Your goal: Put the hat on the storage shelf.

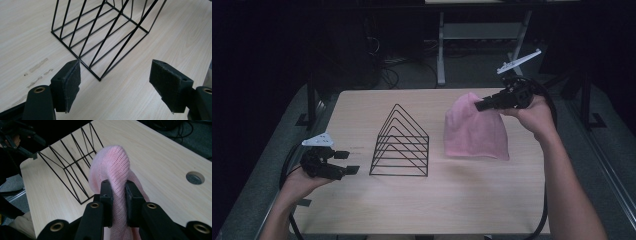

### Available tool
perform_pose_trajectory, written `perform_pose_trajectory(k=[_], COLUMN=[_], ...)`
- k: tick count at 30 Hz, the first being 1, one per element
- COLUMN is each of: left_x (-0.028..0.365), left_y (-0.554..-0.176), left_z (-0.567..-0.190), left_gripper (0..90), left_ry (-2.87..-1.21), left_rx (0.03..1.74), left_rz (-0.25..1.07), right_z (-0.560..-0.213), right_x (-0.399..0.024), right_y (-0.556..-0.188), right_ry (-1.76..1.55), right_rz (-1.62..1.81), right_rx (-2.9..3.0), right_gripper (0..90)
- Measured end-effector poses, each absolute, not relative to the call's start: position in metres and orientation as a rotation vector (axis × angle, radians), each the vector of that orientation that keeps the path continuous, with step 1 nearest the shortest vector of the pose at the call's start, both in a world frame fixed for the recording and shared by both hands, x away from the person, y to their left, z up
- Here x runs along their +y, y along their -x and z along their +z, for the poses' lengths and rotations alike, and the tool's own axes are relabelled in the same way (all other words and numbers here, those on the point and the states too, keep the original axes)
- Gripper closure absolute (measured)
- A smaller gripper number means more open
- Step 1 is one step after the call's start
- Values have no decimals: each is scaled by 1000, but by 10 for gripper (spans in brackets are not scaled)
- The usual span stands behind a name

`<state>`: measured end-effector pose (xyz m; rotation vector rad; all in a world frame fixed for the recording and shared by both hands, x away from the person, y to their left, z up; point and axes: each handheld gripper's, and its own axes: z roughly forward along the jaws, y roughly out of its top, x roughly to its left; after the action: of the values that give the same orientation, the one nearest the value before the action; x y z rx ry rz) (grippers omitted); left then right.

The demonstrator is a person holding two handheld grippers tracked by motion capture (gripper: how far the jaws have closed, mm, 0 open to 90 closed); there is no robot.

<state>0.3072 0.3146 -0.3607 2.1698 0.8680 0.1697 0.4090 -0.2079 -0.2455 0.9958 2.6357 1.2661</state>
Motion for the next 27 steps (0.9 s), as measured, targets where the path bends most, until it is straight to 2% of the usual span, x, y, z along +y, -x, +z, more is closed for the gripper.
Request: perform_pose_trajectory(k=[10,27], left_x=[307,300], left_y=[-313,-325], left_z=[-349,-323], left_gripper=[254,253], left_ry=[-2193,-2212], left_rx=[841,788], left_rz=[119,124], right_z=[-223,-193], right_x=[-190,-158], right_y=[-409,-409], right_ry=[-899,-771], right_rz=[1306,1364], right_rx=[2642,2654], right_gripper=[784,784])
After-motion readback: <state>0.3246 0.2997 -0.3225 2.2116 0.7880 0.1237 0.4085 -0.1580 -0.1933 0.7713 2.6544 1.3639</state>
